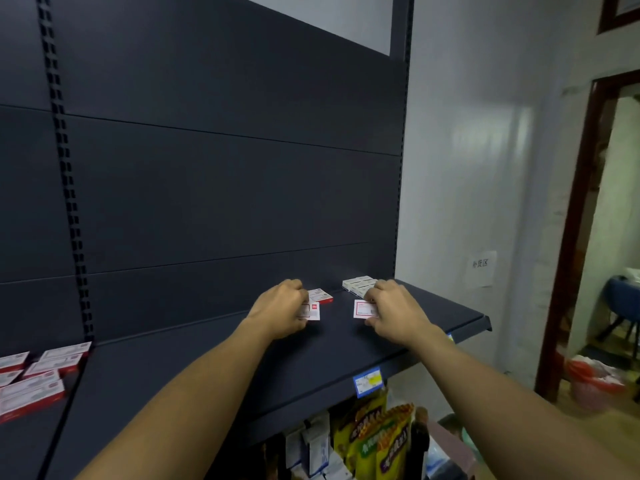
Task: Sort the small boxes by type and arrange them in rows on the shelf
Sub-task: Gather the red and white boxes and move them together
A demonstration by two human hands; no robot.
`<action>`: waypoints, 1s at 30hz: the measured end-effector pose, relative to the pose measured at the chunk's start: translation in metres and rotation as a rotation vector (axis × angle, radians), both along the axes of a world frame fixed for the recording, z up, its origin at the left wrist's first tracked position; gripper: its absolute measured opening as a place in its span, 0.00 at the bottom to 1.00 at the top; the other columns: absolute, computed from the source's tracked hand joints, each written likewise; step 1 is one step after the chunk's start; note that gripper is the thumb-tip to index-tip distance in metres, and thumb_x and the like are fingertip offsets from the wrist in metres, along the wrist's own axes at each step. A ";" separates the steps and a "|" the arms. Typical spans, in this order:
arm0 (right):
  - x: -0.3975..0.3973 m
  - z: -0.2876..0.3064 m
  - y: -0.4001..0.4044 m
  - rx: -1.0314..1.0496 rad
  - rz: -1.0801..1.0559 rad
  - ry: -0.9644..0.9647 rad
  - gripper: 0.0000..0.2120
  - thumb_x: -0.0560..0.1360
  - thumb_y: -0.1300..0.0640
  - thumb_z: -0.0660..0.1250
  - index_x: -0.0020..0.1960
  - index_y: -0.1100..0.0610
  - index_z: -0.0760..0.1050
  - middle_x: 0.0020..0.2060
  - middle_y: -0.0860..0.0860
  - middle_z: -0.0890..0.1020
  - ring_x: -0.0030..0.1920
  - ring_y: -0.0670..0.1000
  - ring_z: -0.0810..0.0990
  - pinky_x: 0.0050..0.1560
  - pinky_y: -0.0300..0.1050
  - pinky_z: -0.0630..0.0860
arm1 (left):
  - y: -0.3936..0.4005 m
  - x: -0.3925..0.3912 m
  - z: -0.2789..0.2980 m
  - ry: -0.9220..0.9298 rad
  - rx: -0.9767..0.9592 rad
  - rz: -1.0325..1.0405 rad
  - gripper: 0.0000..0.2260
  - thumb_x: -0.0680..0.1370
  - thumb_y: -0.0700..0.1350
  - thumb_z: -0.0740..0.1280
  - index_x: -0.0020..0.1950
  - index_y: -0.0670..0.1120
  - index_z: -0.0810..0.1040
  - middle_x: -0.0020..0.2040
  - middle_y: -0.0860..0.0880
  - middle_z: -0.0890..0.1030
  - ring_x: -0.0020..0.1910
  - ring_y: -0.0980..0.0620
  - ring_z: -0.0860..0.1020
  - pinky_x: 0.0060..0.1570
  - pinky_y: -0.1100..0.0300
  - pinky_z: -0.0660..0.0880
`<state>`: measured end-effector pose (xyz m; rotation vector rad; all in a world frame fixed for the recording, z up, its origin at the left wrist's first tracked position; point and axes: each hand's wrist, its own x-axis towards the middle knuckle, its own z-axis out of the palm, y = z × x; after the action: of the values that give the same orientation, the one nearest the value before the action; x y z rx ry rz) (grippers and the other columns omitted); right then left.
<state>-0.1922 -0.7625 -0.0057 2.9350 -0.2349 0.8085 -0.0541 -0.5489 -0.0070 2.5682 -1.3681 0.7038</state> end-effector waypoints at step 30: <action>0.211 -0.061 -0.105 0.212 0.411 0.047 0.21 0.73 0.49 0.72 0.64 0.52 0.77 0.54 0.47 0.75 0.57 0.50 0.72 0.64 0.47 0.70 | -0.073 0.110 -0.063 0.148 -0.184 0.345 0.13 0.77 0.46 0.66 0.61 0.46 0.80 0.56 0.52 0.72 0.55 0.51 0.72 0.55 0.53 0.76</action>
<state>0.0189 -0.8671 -0.0671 3.2509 0.3183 0.7987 0.0561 -0.6214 -0.0697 2.6684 -0.7850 0.6361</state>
